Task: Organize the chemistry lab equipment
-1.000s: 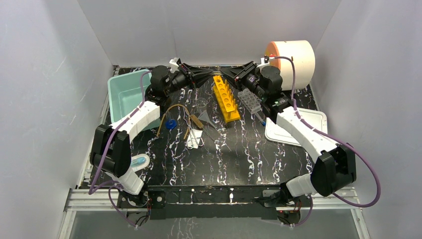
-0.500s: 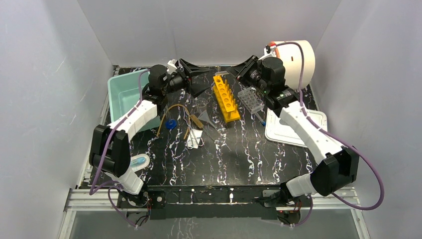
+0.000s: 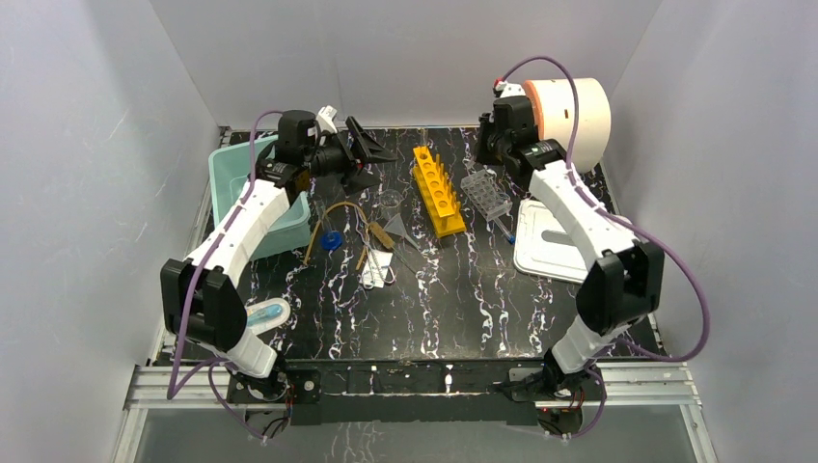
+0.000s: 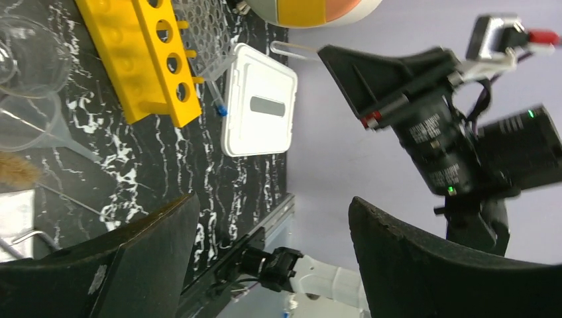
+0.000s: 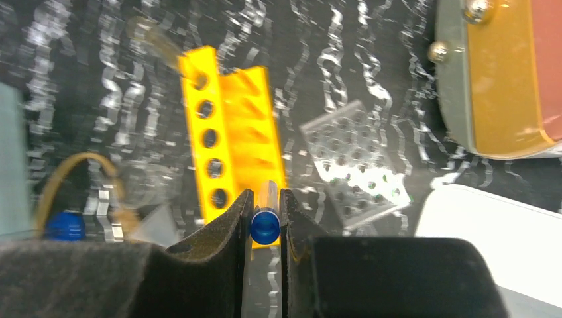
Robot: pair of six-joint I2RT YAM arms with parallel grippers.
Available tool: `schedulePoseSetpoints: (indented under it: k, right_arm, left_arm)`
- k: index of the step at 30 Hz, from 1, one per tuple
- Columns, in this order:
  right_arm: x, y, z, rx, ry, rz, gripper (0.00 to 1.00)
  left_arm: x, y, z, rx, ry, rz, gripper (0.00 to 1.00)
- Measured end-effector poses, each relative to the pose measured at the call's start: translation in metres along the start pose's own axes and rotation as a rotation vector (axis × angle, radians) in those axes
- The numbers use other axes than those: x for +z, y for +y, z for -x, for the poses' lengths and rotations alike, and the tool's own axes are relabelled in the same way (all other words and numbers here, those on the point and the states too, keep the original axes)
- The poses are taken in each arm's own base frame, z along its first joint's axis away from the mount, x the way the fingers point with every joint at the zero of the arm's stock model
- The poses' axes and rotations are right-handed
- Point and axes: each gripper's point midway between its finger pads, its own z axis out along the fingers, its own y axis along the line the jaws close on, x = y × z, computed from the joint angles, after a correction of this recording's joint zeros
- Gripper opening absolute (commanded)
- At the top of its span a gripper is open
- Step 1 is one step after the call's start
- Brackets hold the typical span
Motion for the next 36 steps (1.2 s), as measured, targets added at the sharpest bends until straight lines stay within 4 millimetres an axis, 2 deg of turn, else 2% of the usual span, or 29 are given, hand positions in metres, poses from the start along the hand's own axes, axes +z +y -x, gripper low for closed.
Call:
schedulePoseSetpoints:
  k: [3, 7, 12, 18, 25, 36]
  right_arm:
    - [0.022, -0.026, -0.017, -0.076, 0.059, -0.063, 0.22]
    - [0.038, -0.046, -0.032, -0.143, 0.112, -0.079, 0.22]
    - [0.067, -0.055, -0.041, -0.190, 0.159, -0.071, 0.22]
    - [0.101, -0.057, -0.065, -0.222, 0.235, -0.052, 0.22]
    - [0.116, -0.058, -0.075, -0.230, 0.263, -0.044, 0.22]
    - [0.126, -0.057, -0.072, -0.242, 0.250, -0.040, 0.22]
  left_arm:
    - [-0.005, 0.001, 0.001, 0.061, -0.005, 0.040, 0.82]
    - [-0.010, 0.004, 0.003, 0.118, -0.011, 0.077, 0.82]
    - [-0.013, 0.019, -0.001, 0.151, 0.002, 0.137, 0.82]
    - [-0.021, 0.027, -0.004, 0.204, 0.001, 0.178, 0.83]
    - [-0.027, 0.025, -0.005, 0.236, -0.006, 0.186, 0.83]
    - [-0.029, 0.027, -0.005, 0.240, -0.007, 0.199, 0.83]
